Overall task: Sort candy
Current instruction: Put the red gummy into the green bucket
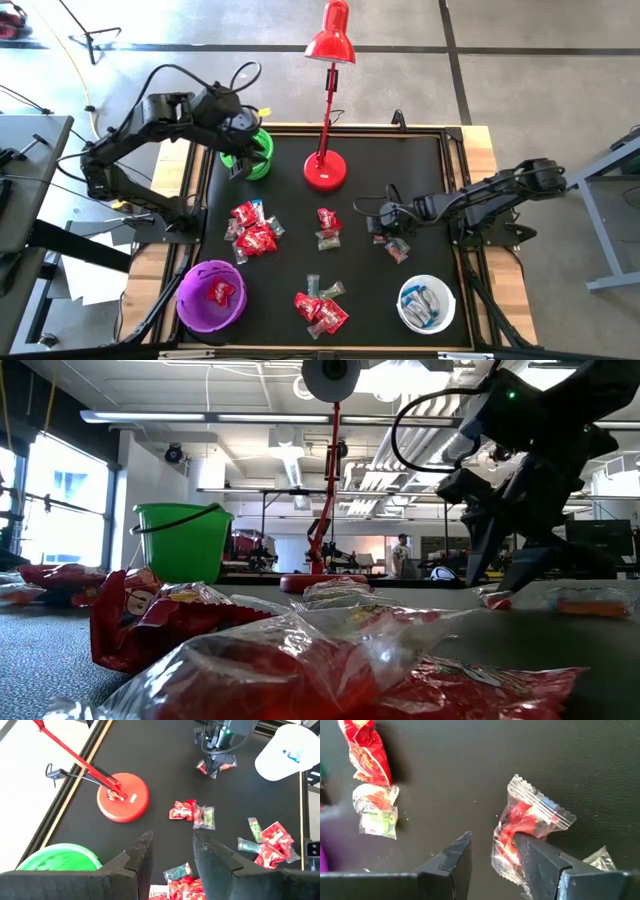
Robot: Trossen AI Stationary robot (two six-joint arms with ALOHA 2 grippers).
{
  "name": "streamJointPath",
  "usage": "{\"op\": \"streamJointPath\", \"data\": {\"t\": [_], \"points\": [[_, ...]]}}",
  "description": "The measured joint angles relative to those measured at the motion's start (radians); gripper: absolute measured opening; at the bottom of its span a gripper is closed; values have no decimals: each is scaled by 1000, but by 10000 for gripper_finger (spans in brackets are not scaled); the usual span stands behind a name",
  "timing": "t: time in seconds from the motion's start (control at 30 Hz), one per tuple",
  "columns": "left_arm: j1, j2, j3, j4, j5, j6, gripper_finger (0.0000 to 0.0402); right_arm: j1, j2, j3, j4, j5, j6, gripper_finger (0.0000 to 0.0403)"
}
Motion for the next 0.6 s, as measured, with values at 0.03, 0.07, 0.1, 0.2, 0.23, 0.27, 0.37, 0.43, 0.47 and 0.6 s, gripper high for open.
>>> {"op": "streamJointPath", "data": {"t": [0.03, 0.07, 0.1, 0.2, 0.23, 0.27, 0.37, 0.43, 0.47, 0.6], "points": [[4, -4, 0, -1, 0, 5, 122, 0, -7, -1, 13, -1, 7, 154], [9, -7, 0, -1, 0, 9, 122, 0, -14, -2, 26, -2, 15, 154], [14, -11, 0, -1, 0, 14, 122, 0, -23, -4, 30, 0, 16, 154], [27, -21, 0, -1, 1, 31, 122, 0, -47, -4, 24, 4, 18, 154], [30, -24, 0, -1, -1, 38, 122, 0, -51, -4, 20, 3, 22, 154], [34, -26, 0, -2, 0, 41, 122, 0, -55, -4, 15, 1, 23, 154], [44, -27, 0, -2, 0, 43, 122, 0, -70, -4, 19, -12, 24, 154], [50, -27, 0, -1, 0, 44, 122, 0, -74, -4, 13, -13, 25, 154], [53, -27, 0, -2, 0, 50, 122, 0, -75, -4, 11, -13, 25, 154], [54, -27, 0, -1, 0, 68, 122, 0, -75, -4, -22, -14, 25, 154]]}}
